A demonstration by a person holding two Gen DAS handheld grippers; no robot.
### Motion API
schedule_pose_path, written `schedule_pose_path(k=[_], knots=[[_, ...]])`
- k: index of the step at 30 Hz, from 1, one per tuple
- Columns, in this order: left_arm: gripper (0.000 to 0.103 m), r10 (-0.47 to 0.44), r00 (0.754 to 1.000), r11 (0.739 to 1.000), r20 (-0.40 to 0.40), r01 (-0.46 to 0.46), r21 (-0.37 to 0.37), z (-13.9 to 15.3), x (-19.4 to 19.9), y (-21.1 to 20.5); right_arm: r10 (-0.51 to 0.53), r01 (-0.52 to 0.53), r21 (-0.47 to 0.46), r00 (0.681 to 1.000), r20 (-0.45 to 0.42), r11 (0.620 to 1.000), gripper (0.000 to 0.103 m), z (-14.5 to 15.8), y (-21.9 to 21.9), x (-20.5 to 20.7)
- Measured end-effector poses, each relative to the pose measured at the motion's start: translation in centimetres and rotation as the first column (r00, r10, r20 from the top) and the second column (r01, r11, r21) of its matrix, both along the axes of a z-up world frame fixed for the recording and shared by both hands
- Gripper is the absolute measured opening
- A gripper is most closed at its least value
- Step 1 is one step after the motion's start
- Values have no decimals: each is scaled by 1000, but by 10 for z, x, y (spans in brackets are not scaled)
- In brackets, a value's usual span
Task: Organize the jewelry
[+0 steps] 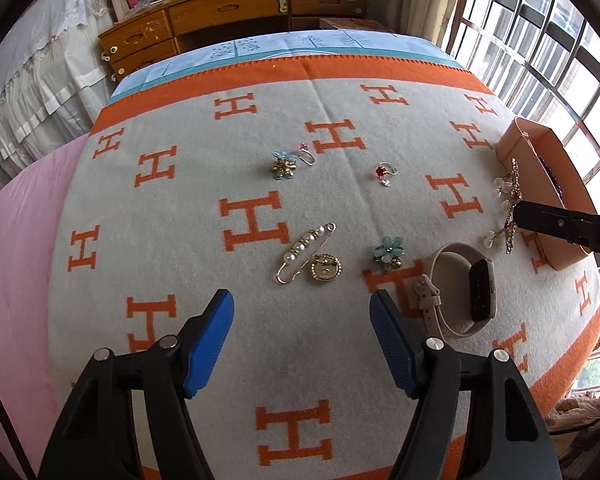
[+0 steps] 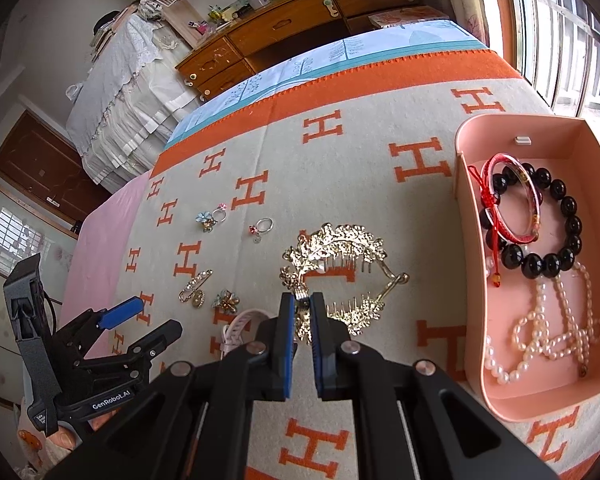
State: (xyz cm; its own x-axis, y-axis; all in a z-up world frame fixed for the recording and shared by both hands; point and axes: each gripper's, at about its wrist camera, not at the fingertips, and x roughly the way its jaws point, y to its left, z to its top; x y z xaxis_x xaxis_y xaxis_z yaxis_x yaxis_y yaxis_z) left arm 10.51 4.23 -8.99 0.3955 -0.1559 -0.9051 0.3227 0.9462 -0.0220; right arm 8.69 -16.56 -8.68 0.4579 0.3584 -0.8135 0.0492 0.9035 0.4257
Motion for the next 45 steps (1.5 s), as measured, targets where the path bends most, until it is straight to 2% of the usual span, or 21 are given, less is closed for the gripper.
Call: schedule_pose_path(k=[1, 3, 5, 8, 11, 16, 18, 23, 26, 29, 32, 35, 38, 40, 41, 45], knots=[[59, -7, 1000, 1000, -10, 7, -9, -2, 1, -3, 2, -2, 0, 1000, 2, 1000, 7, 0, 0, -1], [43, -12, 999, 1000, -38, 11, -27, -9, 6, -4, 6, -6, 6, 1000, 5, 1000, 7, -1, -1, -3], [32, -4, 997, 999, -80, 0, -52, -18, 12, -3, 6, -6, 10, 1000, 9, 1000, 7, -1, -4, -3], [26, 4, 997, 996, -79, -11, -88, -19, 16, -1, 3, -3, 7, 1000, 20, 1000, 7, 1, -8, -6], [25, 10, 998, 994, -68, -17, -109, -20, 19, 0, 3, -3, 9, 1000, 26, 1000, 7, 2, -11, -8], [25, 2, 999, 996, -35, -5, -87, -21, 23, -6, 11, -11, 8, 999, 35, 1000, 7, 1, -12, -10], [17, 1, 1000, 998, -18, -2, -63, -22, 23, -9, 17, -17, -1, 999, 45, 1000, 7, 3, -11, -11], [17, 36, 999, 996, -17, -37, -81, -18, 24, -3, 29, -27, -26, 995, 98, 999, 7, 15, -10, -17], [17, 46, 999, 994, 12, -44, -104, -3, 19, 0, 36, -32, -32, 989, 142, 999, 0, 26, -12, -22], [17, 37, 997, 993, 61, -29, -118, 19, 13, 0, 41, -35, -38, 985, 169, 999, 0, 33, -13, -25], [17, 31, 994, 991, 101, -18, -133, 38, 6, -2, 31, -28, -18, 988, 151, 999, 0, 30, -16, -23], [17, 25, 992, 990, 121, -7, -143, 51, -1, -4, 85, -86, 5, 989, 120, 996, 1, 24, -14, -20], [17, 20, 991, 989, 129, -1, -150, 57, -5, -5, 155, -153, -25, 983, 93, 988, 8, 16, -4, -18], [17, 21, 992, 988, 127, -1, -154, 58, -8, -5, 202, -197, -72, 976, 77, 978, 19, 9, 3, -19], [17, 24, 992, 988, 123, -4, -155, 58, -9, -4, 221, -214, -93, 972, 76, 972, 22, 6, 6, -21], [17, 39, 994, 986, 102, -22, -163, 52, -11, 2, 271, -256, -171, 960, 66, 951, 24, -3, 18, -24]])
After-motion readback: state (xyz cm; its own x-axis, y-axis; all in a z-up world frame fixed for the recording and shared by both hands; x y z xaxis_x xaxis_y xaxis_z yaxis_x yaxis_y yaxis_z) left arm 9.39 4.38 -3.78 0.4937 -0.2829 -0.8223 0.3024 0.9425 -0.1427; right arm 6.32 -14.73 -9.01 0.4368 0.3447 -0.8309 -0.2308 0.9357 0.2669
